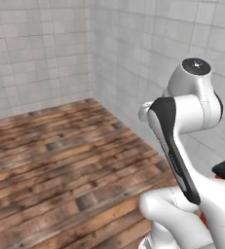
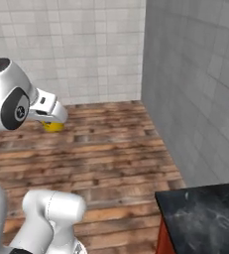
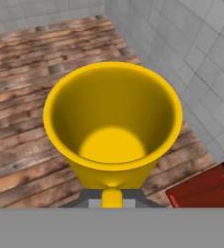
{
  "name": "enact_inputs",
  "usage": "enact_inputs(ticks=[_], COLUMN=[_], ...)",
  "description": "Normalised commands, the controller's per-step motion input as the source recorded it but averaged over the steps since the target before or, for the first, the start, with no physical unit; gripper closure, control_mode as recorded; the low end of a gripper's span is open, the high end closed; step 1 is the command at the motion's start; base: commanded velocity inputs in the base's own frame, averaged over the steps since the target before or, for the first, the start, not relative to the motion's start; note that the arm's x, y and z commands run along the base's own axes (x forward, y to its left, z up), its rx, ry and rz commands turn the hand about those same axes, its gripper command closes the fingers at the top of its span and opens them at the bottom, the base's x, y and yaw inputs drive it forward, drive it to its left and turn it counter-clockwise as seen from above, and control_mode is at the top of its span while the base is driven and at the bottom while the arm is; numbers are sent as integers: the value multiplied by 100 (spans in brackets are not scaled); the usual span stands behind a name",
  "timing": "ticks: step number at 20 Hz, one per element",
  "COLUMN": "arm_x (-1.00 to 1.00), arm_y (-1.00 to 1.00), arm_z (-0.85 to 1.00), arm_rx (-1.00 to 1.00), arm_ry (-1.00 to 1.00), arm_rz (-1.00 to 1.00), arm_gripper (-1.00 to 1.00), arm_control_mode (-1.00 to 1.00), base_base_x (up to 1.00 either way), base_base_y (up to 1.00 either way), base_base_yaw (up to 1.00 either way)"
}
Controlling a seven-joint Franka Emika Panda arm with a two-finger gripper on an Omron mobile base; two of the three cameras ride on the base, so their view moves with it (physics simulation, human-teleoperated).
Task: There is a tray on the dining counter. Grab the cup, mug, and pitcher and place them on the tray. The pitcher may be placed next to the tray if it cannot fit the tray.
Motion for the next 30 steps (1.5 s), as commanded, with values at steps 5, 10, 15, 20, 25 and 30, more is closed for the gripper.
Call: enact_inputs(ticks=[5,10,15,20,25,30], arm_x=[0,0,0,0,0,0], arm_y=[0,0,0,0,0,0], arm_z=[0,0,0,0,0,0], arm_rx=[0,0,0,0,0,0], arm_ry=[0,0,0,0,0,0], arm_rz=[0,0,0,0,0,0], arm_gripper=[100,100,100,100,100,100], arm_control_mode=[100,100,100,100,100,100], base_base_x=[100,100,100,100,100,100], base_base_y=[6,1,0,0,-1,0], base_base_yaw=[16,28,43,53,55,57])
